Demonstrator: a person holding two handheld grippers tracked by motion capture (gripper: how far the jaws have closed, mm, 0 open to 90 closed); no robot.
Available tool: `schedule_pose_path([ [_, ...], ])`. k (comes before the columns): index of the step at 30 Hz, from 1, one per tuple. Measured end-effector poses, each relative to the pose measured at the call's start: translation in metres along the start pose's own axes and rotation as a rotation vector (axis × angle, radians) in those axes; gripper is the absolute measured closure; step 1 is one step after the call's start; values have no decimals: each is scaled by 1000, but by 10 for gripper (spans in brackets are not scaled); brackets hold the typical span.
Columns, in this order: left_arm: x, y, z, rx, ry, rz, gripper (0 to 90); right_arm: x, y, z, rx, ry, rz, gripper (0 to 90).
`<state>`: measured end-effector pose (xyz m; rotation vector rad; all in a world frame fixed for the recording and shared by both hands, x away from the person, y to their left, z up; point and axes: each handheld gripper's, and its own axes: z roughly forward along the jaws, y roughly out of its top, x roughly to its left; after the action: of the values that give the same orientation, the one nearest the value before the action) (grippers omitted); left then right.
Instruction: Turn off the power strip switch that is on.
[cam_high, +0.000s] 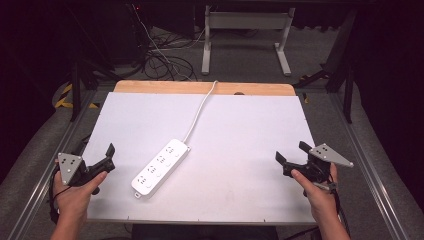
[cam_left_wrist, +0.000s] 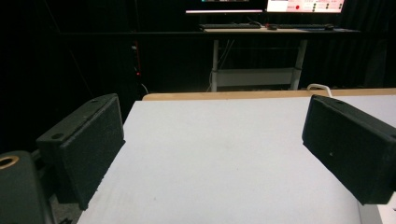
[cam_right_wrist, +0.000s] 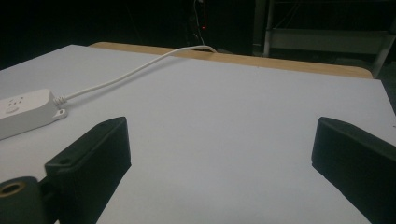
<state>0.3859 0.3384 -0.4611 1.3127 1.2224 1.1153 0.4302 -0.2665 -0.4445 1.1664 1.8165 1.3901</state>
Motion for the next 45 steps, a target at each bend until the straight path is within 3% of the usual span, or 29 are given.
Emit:
schedule_pose_path([
  [16, -3, 1, 6, 11, -28, -6, 110, -2, -2, -7, -1, -16, 4, 53],
  [21, -1, 1, 6, 36, -44, -14, 278, -2, -2, -7, 1, -12, 4, 54],
  [22, 0, 2, 5, 53, -61, -32, 278, -2, -2, -7, 1, -12, 4, 54],
  [23, 2, 3, 5, 77, -86, -53, 392, -2, -2, -6, 4, -6, 5, 56],
  [24, 3, 4, 4, 95, -105, -77, 392, -2, -2, -6, 4, -6, 5, 56],
  [25, 4, 4, 3, 101, -122, -87, 501, -1, -2, -5, 5, -1, 3, 57],
  [26, 4, 5, 2, 103, -135, -95, 501, -1, -2, -5, 5, -1, 3, 57],
  [27, 5, 7, 0, 111, -161, -105, 583, -1, -2, -5, 4, 3, 2, 58],
  [35, 8, 12, -5, 155, -205, -107, 864, -1, -1, -4, 4, -2, 8, 54],
  [37, 9, 12, -6, 163, -207, -104, 899, -1, -1, -4, 4, -1, 9, 53],
  [45, 7, 14, -5, 152, -197, -88, 900, -1, -1, -5, 0, 0, 3, 53],
])
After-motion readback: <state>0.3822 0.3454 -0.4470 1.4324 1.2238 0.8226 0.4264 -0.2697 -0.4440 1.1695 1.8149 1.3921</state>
